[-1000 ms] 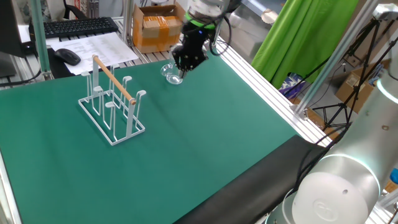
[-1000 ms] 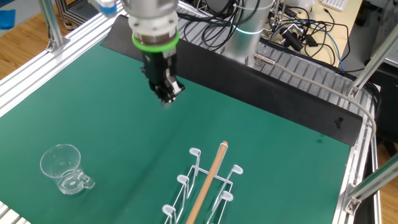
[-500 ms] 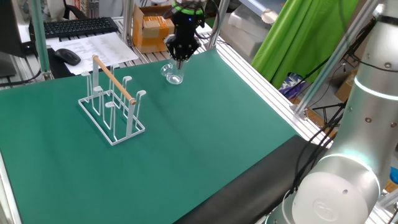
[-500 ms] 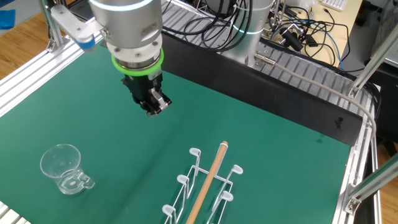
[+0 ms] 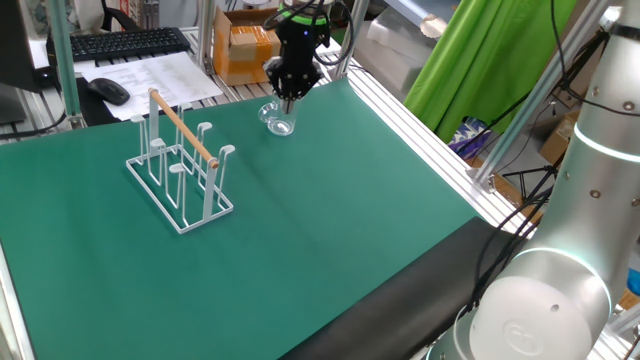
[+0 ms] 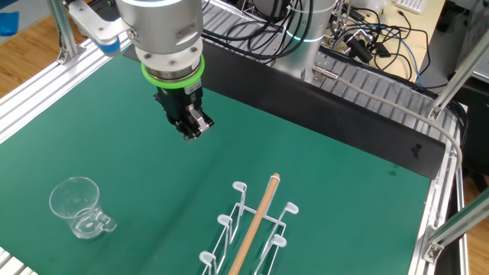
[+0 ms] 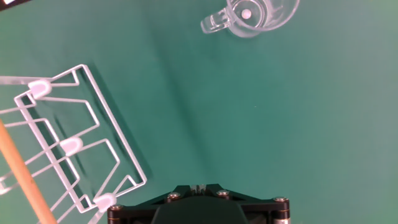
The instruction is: Put the cup on the cup rack
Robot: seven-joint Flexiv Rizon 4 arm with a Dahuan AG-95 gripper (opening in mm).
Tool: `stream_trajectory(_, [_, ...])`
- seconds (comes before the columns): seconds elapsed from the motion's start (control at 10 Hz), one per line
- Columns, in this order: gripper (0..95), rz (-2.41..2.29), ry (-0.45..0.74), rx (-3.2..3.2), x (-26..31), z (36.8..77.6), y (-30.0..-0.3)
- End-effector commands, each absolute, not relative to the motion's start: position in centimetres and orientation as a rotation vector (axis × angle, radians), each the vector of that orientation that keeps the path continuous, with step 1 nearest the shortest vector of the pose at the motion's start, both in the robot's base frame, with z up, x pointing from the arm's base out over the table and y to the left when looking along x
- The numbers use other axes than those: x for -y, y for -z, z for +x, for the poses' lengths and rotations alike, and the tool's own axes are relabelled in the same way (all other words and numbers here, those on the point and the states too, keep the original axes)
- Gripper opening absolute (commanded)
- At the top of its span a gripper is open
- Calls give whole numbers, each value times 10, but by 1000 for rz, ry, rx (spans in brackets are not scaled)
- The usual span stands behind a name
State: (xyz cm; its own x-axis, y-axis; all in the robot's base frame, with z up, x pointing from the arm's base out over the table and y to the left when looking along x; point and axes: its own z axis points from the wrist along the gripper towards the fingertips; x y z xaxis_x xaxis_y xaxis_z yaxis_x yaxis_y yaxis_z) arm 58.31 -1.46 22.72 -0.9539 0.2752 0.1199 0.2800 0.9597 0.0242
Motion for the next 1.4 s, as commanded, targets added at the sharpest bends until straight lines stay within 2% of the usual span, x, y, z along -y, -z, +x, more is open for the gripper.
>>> stream_trajectory(0.1, [0, -430, 60, 2993, 13, 584, -227])
stream_trajectory(1.4, [0, -475, 64, 2981, 7, 578, -223])
